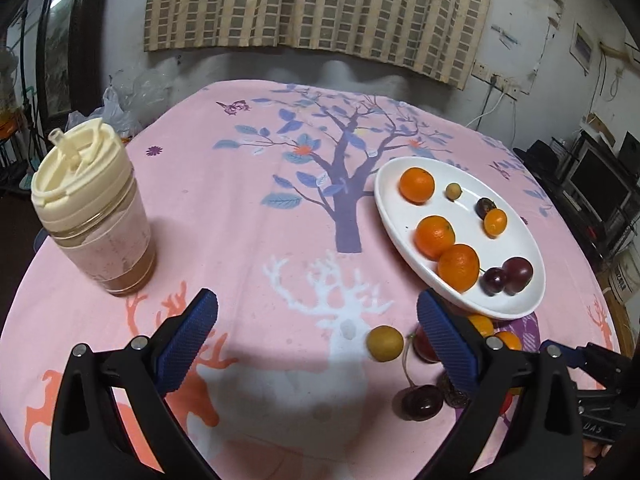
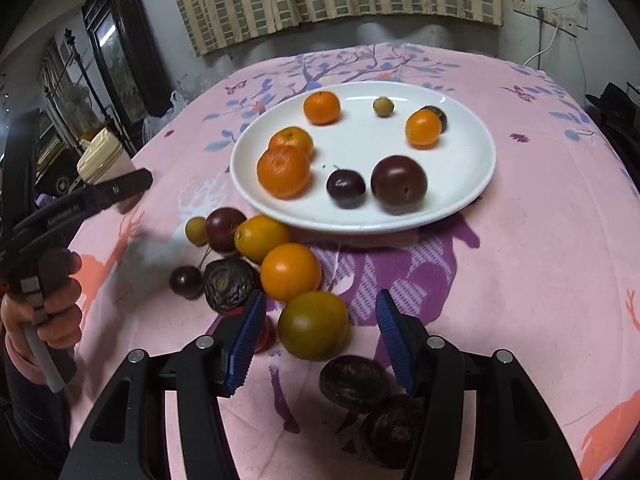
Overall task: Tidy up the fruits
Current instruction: 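Carry the orange and longan onto the plate and open both tools, then grasp a greenish citrus with the right tool while the left tool grasps a dark cherry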
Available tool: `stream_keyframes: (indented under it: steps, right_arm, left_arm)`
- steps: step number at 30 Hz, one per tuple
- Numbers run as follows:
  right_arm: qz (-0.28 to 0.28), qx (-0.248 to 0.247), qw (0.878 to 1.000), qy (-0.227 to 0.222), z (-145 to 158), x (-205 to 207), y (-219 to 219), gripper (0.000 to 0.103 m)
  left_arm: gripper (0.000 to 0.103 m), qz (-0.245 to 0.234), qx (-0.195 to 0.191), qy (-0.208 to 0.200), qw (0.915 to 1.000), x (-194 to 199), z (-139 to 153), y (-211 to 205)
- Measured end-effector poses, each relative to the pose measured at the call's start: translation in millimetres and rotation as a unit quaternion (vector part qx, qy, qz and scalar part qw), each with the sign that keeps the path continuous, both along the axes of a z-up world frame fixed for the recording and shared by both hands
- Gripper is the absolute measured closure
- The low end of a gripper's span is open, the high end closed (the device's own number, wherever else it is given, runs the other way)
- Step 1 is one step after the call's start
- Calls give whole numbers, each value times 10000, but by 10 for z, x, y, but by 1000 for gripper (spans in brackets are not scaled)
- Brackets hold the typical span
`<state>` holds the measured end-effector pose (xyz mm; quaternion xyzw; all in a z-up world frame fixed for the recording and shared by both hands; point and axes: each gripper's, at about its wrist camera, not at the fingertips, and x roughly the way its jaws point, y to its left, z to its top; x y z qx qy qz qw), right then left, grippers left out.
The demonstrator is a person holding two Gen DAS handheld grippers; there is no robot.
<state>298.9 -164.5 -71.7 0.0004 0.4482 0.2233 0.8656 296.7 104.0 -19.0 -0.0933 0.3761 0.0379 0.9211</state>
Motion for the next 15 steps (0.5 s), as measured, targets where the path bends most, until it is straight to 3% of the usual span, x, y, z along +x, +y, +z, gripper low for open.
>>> stream_keyframes:
  steps: [14, 15]
  right_arm:
    - [61, -267, 9994, 214, -189, 27, 84, 54]
    - [82, -283, 9994, 179, -187, 19, 92, 61]
  left_arm:
    - [5, -243, 201, -17, 9995, -61, 21, -137]
    - [5, -247, 195, -17, 9995, -65, 22, -138]
